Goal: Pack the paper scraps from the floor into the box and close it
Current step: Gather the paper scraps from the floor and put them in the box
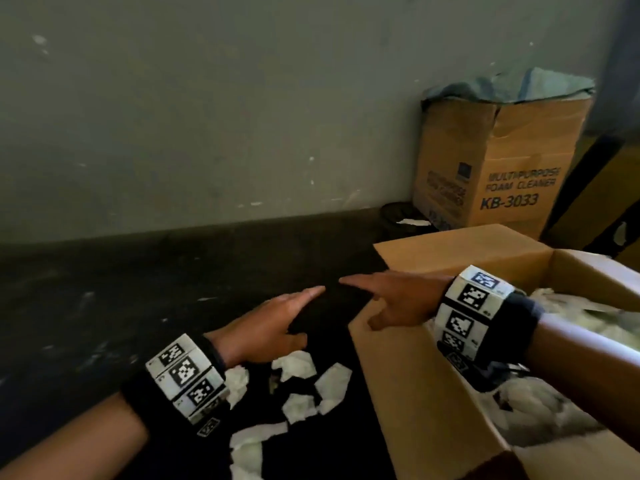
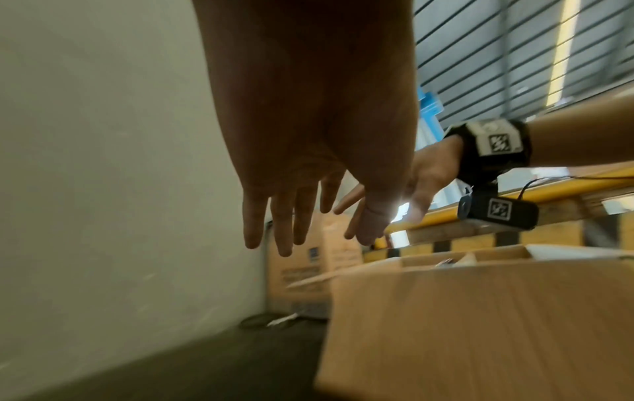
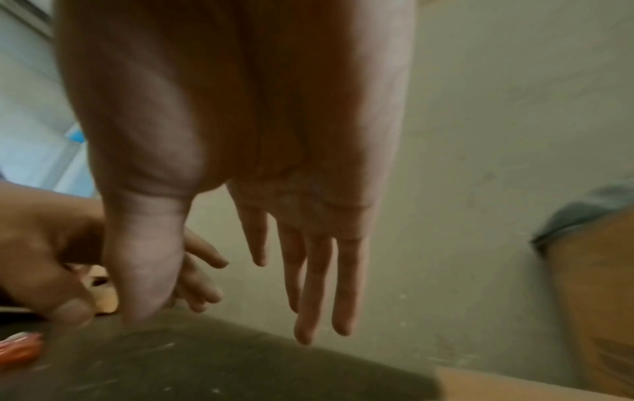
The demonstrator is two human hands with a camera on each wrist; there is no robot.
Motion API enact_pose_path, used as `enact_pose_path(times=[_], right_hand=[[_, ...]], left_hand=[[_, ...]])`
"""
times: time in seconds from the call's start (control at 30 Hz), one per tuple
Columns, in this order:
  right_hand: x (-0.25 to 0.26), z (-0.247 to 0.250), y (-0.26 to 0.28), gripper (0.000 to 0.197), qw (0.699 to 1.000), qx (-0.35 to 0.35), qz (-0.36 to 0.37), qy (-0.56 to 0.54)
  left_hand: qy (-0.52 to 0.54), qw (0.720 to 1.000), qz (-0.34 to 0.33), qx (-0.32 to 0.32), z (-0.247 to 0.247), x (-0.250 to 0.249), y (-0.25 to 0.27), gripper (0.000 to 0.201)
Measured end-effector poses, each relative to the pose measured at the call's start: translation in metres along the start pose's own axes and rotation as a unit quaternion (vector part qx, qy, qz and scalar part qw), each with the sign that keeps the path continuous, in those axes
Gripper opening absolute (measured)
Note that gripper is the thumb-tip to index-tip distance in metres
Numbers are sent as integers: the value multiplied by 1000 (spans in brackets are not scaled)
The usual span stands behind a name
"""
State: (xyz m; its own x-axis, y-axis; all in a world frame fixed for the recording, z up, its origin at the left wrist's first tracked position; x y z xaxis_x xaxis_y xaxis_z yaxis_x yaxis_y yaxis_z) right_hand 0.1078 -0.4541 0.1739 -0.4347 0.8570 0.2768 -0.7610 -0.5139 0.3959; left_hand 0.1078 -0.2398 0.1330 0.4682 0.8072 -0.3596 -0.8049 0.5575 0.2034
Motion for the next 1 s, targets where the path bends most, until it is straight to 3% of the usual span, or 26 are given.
enact_pose_path(times=[0.1,0.17,0.3,0.4,0.47,0.6,0.77,0.9,1.0], right_hand=[[53,-18,-62,74,997,28,63,-21],[74,-42,-99,83,996,44,72,-33],[94,-121,-154,123,991,121,-7,-57],[98,-184,-163,136,988,108,-97,-60],[101,-213,-165,140,982,100,-146,-68],[97,-239,-173,145,969,118,-205,-71],[99,-244,-187,139,969,65,-234,-36],[94,-240,-206,134,968,51,-240,-56],[88,-230,-220,130,978,34,-205,-29]], left_hand=[[15,998,53,0,-16,84,35,81],[24,997,71,4,-33,128,55,81],[56,991,121,28,-83,203,91,87],[40,984,162,62,-112,248,95,110],[7,980,186,69,-121,271,87,105],[-14,977,198,72,-121,292,55,108],[146,963,200,104,-129,289,26,109],[214,962,141,99,-146,259,26,99],[178,977,105,55,-142,254,24,86]])
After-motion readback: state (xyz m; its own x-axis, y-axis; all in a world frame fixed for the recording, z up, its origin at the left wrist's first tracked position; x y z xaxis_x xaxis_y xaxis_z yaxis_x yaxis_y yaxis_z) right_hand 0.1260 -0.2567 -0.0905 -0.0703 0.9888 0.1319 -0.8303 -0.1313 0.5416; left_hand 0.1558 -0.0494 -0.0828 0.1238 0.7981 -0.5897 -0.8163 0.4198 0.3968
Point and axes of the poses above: each hand's wrist, its own y-axis away from the middle knuckle, its own z-axis out of the back of the hand, x = y × z, the point moved 2 cm from there along -y, towards the middle knuckle, and after that the axes turned 8 degrees about x, right-handed, at the moved point
